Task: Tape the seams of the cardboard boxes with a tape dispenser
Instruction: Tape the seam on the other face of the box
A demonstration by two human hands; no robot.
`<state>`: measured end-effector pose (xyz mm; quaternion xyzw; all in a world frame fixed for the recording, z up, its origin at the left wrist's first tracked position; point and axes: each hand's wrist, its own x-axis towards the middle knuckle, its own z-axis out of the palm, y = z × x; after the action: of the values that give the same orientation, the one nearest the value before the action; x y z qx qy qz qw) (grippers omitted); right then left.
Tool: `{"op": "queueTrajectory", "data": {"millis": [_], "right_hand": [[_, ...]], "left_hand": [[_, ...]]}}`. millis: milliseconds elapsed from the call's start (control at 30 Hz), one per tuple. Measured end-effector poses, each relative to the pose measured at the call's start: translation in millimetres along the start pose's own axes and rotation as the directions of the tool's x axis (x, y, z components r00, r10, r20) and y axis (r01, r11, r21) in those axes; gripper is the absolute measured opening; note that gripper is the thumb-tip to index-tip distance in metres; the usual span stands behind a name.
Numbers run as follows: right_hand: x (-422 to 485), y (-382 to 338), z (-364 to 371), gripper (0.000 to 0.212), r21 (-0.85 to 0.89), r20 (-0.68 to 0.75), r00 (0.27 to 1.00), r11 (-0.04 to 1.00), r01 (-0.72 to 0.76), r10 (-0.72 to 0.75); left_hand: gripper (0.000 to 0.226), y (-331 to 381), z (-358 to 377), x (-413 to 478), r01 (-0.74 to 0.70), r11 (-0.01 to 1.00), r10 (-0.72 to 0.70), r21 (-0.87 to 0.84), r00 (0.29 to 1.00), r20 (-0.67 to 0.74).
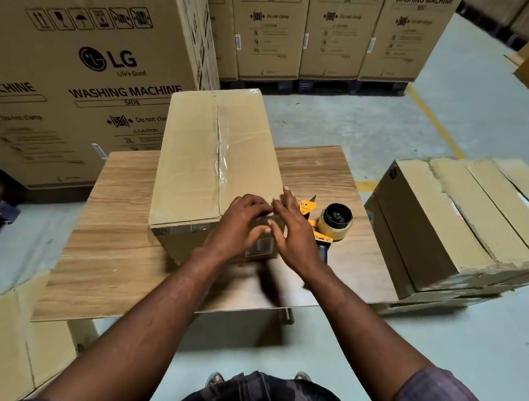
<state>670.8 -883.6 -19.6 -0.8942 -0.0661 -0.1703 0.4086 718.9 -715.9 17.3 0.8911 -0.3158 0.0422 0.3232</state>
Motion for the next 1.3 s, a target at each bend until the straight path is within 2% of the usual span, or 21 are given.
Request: {"op": "queueTrajectory", "data": {"millis": [133, 200, 300, 433, 567, 667, 767, 833, 967, 1067, 1167, 1300], "right_hand": [[13, -6, -1, 0.038, -0.115, 0.098, 0.989, 0.986, 0.121, -0.110], [11, -3, 1, 0.042, -0.139, 0.086, 0.987, 0.979, 0.146, -0.135], [7, 0, 6, 0.037, -0.155, 0.048, 0.988, 0.976, 0.150, -0.145], [9, -9, 9, 0.034, -0.230, 0.031, 0.987, 0.960, 0.159, -0.156], [20, -21, 9, 0.015, -0.217, -0.040, 0.968, 0.948, 0.234, -0.248], [18, -15, 10, 0.019, -0.203, -0.030, 0.963, 0.945, 0.256, -0.267], [12, -10, 8, 0.038, -0.221, 0.032, 0.970, 0.944, 0.243, -0.243], [17, -20, 9, 0.029, -0.239, 0.036, 0.977, 0.948, 0.211, -0.208], [29, -43, 22, 0.011, -0.255, 0.059, 0.976, 0.942, 0.218, -0.210], [23, -41, 27, 0.014, -0.276, 0.031, 0.982, 0.943, 0.188, -0.187], [15, -44, 29, 0.033, -0.303, 0.024, 0.990, 0.942, 0.142, -0.142], [25, -66, 43, 0.017, -0.320, 0.037, 0.990, 0.937, 0.138, -0.133]], "left_hand": [[0.019, -11, -14, -10, 0.093, 0.985, -0.067, 0.144, 0.983, -0.172], [0.020, -18, -19, -16, 0.135, 0.976, -0.105, 0.171, 0.979, -0.177], [0.027, -21, -18, -21, 0.130, 0.974, -0.101, 0.185, 0.982, -0.158], [0.044, -21, -20, -25, 0.121, 0.977, -0.103, 0.178, 0.989, -0.109], [0.021, -21, -26, -29, 0.130, 0.977, -0.099, 0.171, 0.979, -0.178], [0.022, -31, -32, -37, 0.200, 0.965, -0.162, 0.171, 0.963, -0.214], [0.042, -32, -36, -45, 0.189, 0.960, -0.164, 0.207, 0.977, -0.133], [0.042, -29, -41, -46, 0.197, 0.955, -0.170, 0.223, 0.976, -0.133], [0.026, -41, -53, -50, 0.251, 0.947, -0.208, 0.199, 0.954, -0.214], [0.034, -53, -60, -58, 0.252, 0.949, -0.216, 0.191, 0.958, -0.188], [0.048, -57, -66, -62, 0.220, 0.959, -0.205, 0.179, 0.974, -0.098], [0.031, -60, -74, -63, 0.183, 0.966, -0.150, 0.184, 0.972, -0.179]]}}
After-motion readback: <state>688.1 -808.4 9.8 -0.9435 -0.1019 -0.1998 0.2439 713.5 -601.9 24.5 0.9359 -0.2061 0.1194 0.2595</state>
